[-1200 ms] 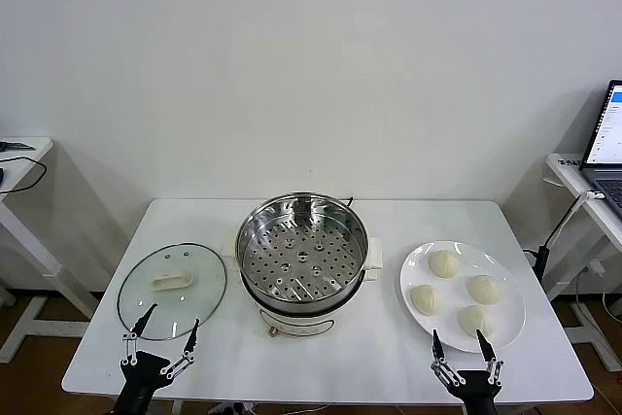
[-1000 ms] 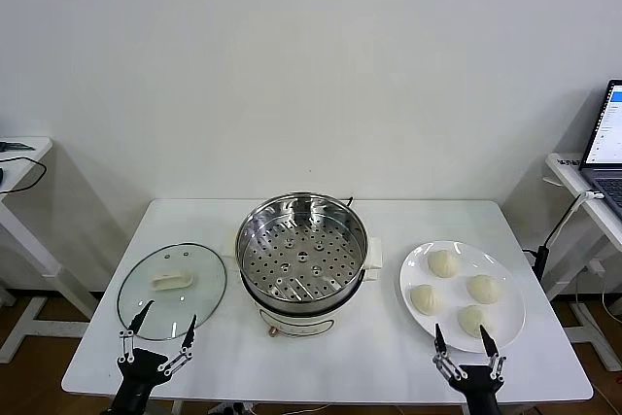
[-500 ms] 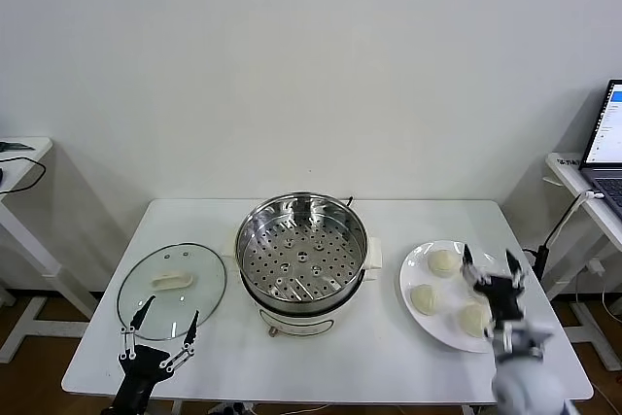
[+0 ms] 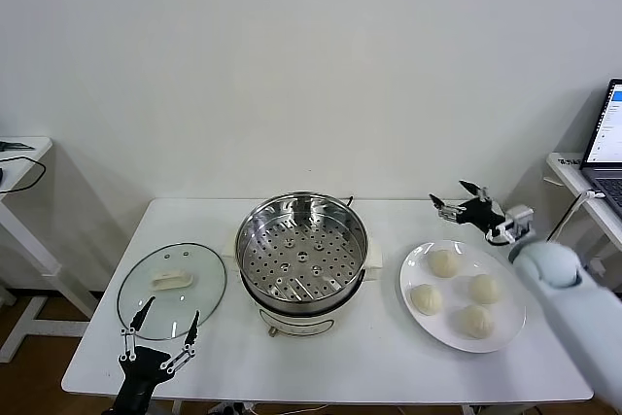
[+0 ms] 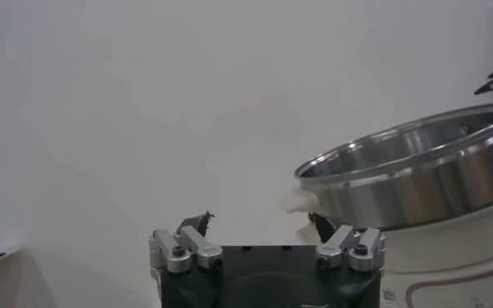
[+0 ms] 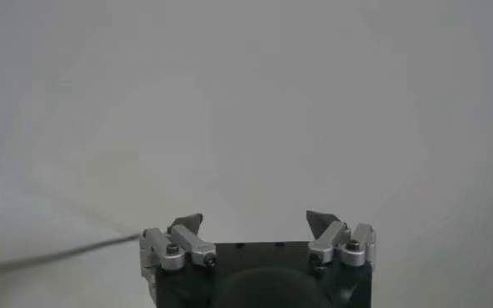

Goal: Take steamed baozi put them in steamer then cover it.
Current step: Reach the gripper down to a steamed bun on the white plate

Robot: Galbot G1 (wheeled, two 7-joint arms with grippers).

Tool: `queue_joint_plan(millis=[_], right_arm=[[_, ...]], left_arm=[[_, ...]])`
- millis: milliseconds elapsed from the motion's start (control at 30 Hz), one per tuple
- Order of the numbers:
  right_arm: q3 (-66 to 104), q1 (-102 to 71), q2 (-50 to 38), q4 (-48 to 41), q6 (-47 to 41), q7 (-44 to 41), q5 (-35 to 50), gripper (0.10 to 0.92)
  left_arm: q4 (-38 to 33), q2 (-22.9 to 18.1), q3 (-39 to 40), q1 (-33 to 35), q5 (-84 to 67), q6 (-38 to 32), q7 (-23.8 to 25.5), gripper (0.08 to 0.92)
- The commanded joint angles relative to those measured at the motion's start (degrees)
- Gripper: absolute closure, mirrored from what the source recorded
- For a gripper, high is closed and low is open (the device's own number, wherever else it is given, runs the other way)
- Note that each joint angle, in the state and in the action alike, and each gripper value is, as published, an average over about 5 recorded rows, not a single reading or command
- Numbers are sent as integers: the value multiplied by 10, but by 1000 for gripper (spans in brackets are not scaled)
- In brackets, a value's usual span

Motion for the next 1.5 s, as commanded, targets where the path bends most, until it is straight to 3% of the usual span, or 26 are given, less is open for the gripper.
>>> queue_joint_plan(millis=[33,533,1067,1500], right_arm=[[-215,244,-16,-154,24,-344,-209,203],[-299,258,61,-212,54,-364,-356,203],[-287,243,133,-259,62,-317,-392,203],[-291,234,136,-249,65,-303,-405,233]], left_arm=[[2,-4,-3,3,1,1,0,177],[4,-15,-9,15,1,-3,-2,177],[7,-23,-14,18,-1,-4,-5,177],[8,-24,-14,17,-3,-4,-7,177]])
